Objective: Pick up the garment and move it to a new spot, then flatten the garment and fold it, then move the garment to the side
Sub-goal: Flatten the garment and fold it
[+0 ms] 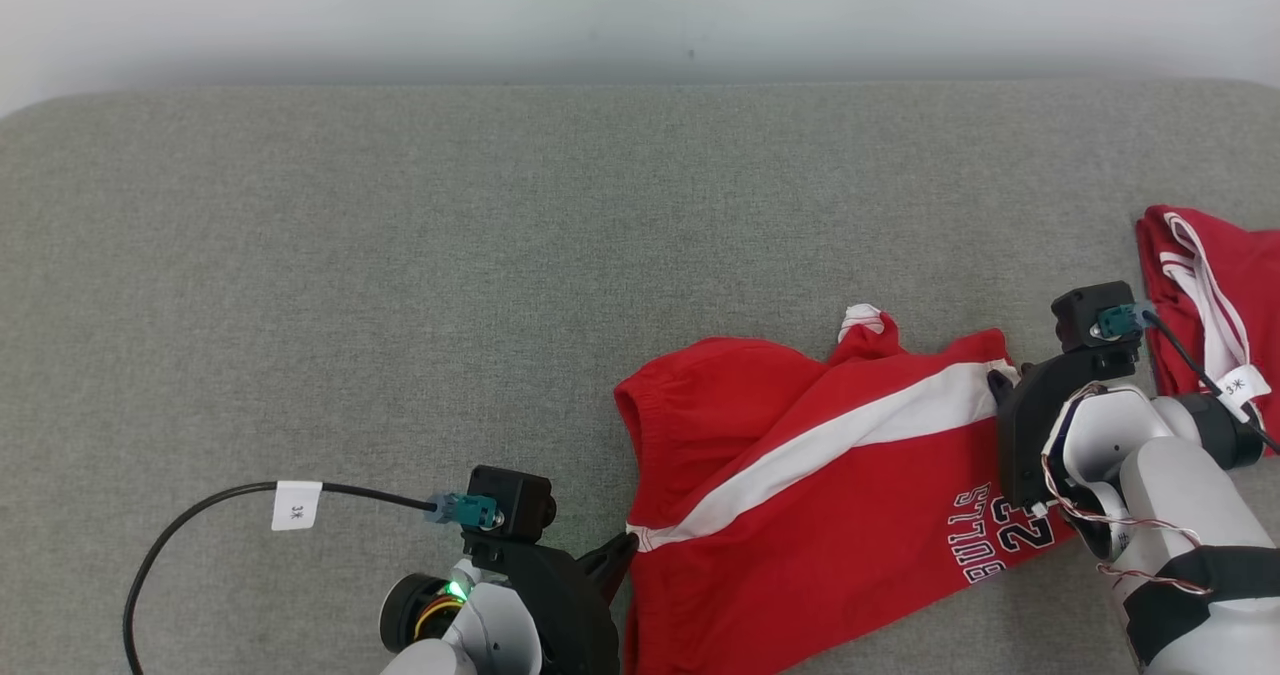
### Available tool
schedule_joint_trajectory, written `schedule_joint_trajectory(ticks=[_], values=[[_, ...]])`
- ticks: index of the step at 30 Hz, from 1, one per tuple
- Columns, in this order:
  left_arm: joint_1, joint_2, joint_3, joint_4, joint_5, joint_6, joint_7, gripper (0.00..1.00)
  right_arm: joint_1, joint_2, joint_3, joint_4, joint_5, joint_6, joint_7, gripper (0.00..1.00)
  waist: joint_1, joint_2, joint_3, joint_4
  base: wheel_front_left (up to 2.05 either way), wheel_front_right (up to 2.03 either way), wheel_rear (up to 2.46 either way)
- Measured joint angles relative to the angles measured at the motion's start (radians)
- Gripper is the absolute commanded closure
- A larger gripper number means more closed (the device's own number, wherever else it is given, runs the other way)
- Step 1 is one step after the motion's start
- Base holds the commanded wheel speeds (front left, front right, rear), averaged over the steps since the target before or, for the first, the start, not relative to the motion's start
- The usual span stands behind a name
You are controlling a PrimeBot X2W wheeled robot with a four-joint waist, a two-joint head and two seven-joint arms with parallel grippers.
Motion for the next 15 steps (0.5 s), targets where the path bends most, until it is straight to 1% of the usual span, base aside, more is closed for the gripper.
schedule_joint_trajectory(ticks=[4, 7, 8, 10, 11, 12, 15], values=[[0.0, 0.002, 0.0, 0.0, -0.007, 0.0, -0.002, 1.0, -0.003, -0.002, 0.014, 0.013, 0.006, 0.0, 0.001, 0.59, 0.0, 0.0, 0.006, 0.004, 0.0, 0.0, 0.0], [0.0, 0.003, 0.0, -0.001, -0.007, 0.0, -0.004, 1.0, -0.009, -0.004, 0.021, 0.024, 0.006, 0.0, 0.004, 0.62, 0.0, 0.0, 0.011, 0.005, 0.0, 0.0, 0.0], [0.0, 0.003, -0.001, -0.001, -0.008, 0.0, -0.005, 1.0, -0.01, -0.005, 0.026, 0.026, 0.007, 0.0, 0.004, 0.67, 0.0, -0.0001, 0.013, 0.006, 0.0, 0.0, 0.0], [0.0, 0.002, -0.001, -0.001, -0.009, 0.001, -0.006, 1.0, -0.013, -0.008, 0.038, 0.026, 0.008, 0.0, -0.001, 0.76, 0.0, 0.0, 0.015, 0.006, 0.0, 0.0, 0.0], [0.0, 0.002, -0.001, -0.001, -0.011, 0.001, -0.006, 1.0, -0.013, -0.009, 0.041, 0.025, 0.008, 0.0, -0.005, 0.93, 0.0, -0.0001, 0.016, 0.006, 0.0, 0.0, 0.0], [0.0, 0.002, -0.001, -0.001, -0.013, 0.001, -0.007, 1.0, -0.013, -0.009, 0.044, 0.024, 0.008, 0.0, -0.007, 1.0, 0.0, -0.0001, 0.016, 0.005, 0.0, 0.0, 0.0], [0.0, 0.002, -0.001, 0.001, -0.014, 0.001, -0.01, 1.0, -0.012, -0.01, 0.049, 0.02, 0.009, 0.0, -0.008, 1.0, 0.0, 0.0, 0.012, 0.003, 0.0, 0.0, 0.0]])
